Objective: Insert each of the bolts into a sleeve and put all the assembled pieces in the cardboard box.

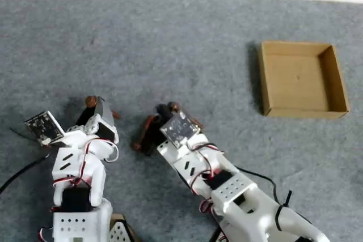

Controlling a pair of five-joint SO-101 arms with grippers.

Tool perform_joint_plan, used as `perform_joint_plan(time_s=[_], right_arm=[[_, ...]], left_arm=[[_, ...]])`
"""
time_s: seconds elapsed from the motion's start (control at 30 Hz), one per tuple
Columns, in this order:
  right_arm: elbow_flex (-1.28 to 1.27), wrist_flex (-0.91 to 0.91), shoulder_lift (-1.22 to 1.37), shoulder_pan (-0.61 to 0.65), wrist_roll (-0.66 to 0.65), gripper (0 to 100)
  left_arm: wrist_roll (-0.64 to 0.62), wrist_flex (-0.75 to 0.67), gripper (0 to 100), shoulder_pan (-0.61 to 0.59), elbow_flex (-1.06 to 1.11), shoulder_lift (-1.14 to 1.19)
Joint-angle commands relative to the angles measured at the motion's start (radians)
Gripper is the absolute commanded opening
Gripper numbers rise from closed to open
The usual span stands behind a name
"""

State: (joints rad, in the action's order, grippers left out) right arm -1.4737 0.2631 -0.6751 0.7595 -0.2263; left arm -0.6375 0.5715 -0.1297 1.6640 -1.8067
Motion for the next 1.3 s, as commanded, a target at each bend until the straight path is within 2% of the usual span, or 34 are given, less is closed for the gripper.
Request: perform_joint_plan(time_s=[0.0,0.1,0.23,0.37,0.5,0.67,0.83,1.0,1.2,1.27], right_arm=[[-0.001,0.076,-0.035,0.007,-0.044,0.4],[-0.038,0.160,-0.036,0.007,-0.080,0.4],[-0.137,0.361,-0.036,0.007,-0.143,0.4],[-0.232,0.527,-0.036,0.005,-0.180,0.4],[-0.268,0.608,-0.036,0.001,-0.180,0.4],[-0.268,0.621,-0.036,0.001,-0.180,0.4],[-0.269,0.615,-0.025,0.001,-0.180,0.4],[-0.265,0.504,-0.035,0.001,-0.181,0.4],[-0.260,0.483,-0.035,0.001,-0.181,0.4],[-0.260,0.483,-0.035,0.001,-0.181,0.4]], left_arm=[[-0.009,-0.003,0,0.021,-0.107,-0.018],[-0.038,-0.002,0,0.028,-0.180,-0.018],[-0.129,0.000,0,0.111,-0.231,-0.018],[-0.064,0.000,0,0.202,-0.232,-0.018],[0.055,-0.009,0,0.292,-0.239,-0.018],[0.081,-0.002,0,0.357,-0.239,-0.018],[-0.023,-0.002,0,0.354,-0.305,-0.018],[-0.021,-0.002,0,0.360,-0.389,-0.018],[-0.023,0.005,0,0.380,-0.334,-0.018],[-0.023,0.044,0,0.404,-0.325,-0.018]])
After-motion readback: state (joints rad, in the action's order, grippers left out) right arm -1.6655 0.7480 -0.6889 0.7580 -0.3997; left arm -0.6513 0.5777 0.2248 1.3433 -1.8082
